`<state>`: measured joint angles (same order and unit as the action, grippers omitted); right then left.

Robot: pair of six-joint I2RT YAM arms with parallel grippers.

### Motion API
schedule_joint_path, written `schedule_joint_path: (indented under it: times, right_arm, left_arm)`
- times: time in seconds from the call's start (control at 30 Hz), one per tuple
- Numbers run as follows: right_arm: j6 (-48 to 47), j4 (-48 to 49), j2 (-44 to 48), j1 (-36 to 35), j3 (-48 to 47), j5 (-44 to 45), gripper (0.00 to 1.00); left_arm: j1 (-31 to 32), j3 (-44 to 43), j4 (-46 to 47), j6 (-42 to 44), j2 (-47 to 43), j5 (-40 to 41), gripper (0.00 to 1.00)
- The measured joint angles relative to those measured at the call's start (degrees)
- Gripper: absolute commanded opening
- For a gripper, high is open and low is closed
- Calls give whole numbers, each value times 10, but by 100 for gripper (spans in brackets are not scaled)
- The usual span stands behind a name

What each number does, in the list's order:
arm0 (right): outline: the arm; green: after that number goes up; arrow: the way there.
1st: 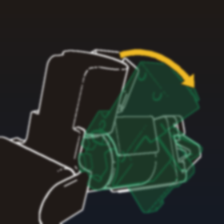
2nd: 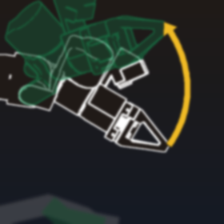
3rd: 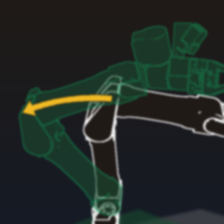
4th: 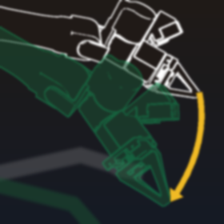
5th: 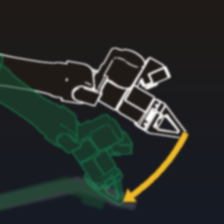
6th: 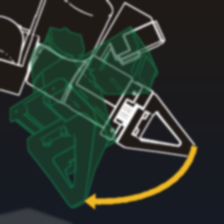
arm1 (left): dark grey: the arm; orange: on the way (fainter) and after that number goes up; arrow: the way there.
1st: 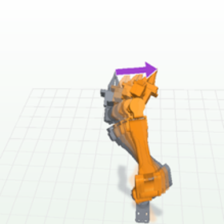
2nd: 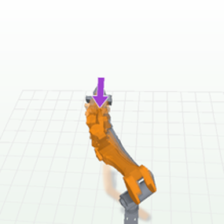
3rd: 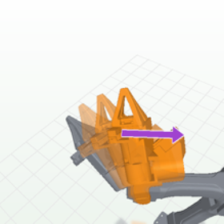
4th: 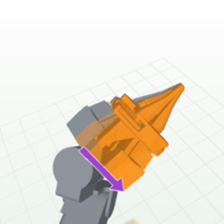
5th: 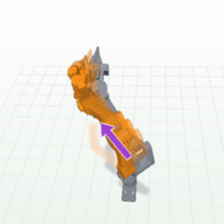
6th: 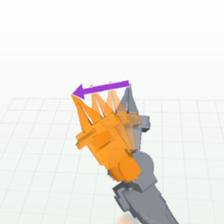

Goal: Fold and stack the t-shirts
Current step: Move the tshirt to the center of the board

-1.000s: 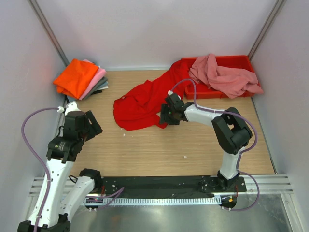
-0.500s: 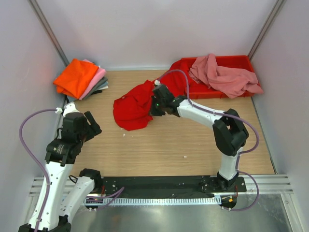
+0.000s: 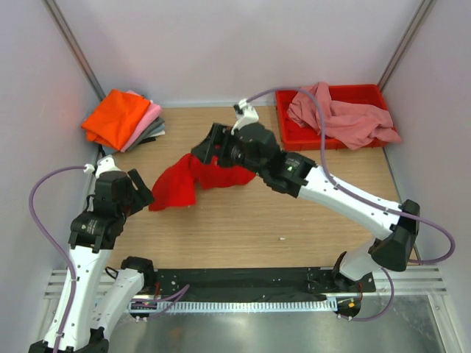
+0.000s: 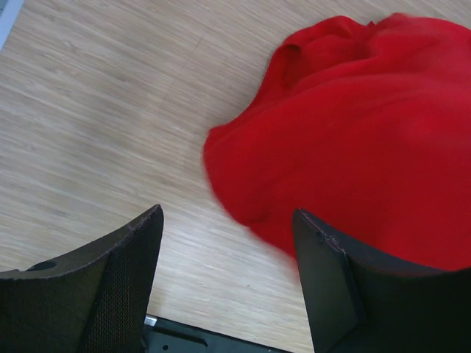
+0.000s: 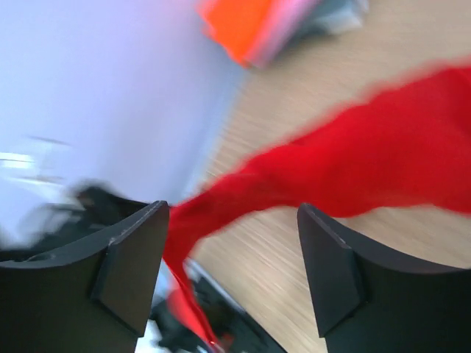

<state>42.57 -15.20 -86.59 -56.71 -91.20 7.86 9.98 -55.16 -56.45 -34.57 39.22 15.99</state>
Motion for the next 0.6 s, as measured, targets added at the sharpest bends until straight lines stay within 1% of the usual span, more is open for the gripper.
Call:
schedule_joint_path:
  times: [0.1, 0.2, 0.27, 0.33, 0.4, 0.5, 0.53, 0.6]
  right_arm:
    - [19, 0, 1, 7, 116, 23, 80]
    - [39, -34, -9, 6, 248, 45, 82]
    - [49, -66, -5, 6, 317, 62, 88]
    - [52, -90, 6, 8, 358, 83, 89]
    - [52, -104, 28, 19, 377, 96, 89]
    - [44, -90, 68, 75, 393, 97, 83]
    - [40, -82, 76, 98, 397, 94, 79]
    - [31, -60, 76, 143, 399, 80, 76]
  left_arm:
    - [0, 0, 0, 0, 2, 0, 72]
    - [0, 0, 0, 0, 10, -1, 67]
    - [0, 0, -1, 0, 18, -5, 66]
    - [2, -3, -4, 0, 23, -9, 67]
    - [5, -7, -7, 0, 26, -12, 67]
    - [11, -7, -7, 1, 25, -21, 67]
    - [13, -7, -7, 1, 26, -24, 67]
    - [13, -7, -6, 2, 30, -30, 67]
